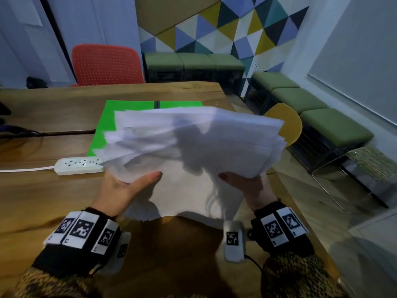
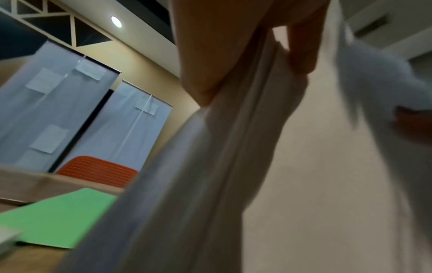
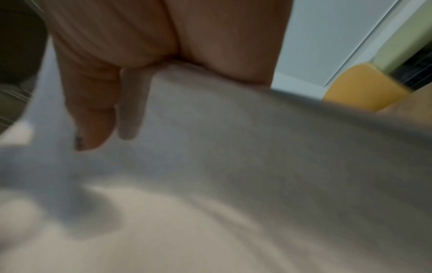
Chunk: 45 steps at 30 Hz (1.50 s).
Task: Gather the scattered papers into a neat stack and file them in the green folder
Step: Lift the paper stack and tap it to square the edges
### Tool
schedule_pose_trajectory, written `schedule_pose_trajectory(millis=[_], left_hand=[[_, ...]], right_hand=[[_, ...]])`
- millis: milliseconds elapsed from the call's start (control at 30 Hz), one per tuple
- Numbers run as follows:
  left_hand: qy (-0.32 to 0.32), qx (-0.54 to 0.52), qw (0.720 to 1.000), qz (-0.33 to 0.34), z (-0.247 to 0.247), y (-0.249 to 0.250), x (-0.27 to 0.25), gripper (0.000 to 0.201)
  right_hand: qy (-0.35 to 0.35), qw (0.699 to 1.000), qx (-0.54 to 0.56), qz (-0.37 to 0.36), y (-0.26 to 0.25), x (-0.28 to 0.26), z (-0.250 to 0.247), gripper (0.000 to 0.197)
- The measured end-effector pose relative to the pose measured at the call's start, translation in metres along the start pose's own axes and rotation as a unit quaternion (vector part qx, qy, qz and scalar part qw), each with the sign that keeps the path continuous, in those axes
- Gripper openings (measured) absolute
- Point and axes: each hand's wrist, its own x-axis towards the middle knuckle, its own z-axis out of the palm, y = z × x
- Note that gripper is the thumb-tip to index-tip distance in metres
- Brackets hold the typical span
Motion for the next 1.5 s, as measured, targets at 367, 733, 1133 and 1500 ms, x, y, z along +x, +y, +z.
schedule_pose_trajectory(millis=[367, 733, 1133, 1500], left_hand=[[0.008, 0.025, 0.999, 0.033, -0.007, 0.004, 0.000, 0.039], [0.001, -0.023, 0.999, 0.037, -0.010, 0.015, 0.001, 0.080], [0.016, -0.037, 0.998, 0.048, 0.002, 0.018, -0.006, 0.071], [0.070, 0.287, 0.917, 0.266, 0.004, 0.032, -0.004, 0.083]], right_hand=[[0.045, 0.991, 0.028, -0.122, -0.007, -0.014, 0.001, 0.057], [0.080, 0.979, 0.070, -0.174, -0.025, -0.020, 0.008, 0.112], [0.107, 0.976, 0.010, -0.190, -0.018, -0.031, 0.023, 0.089], [0.179, 0.860, -0.311, -0.361, -0.027, -0.029, 0.027, 0.059]])
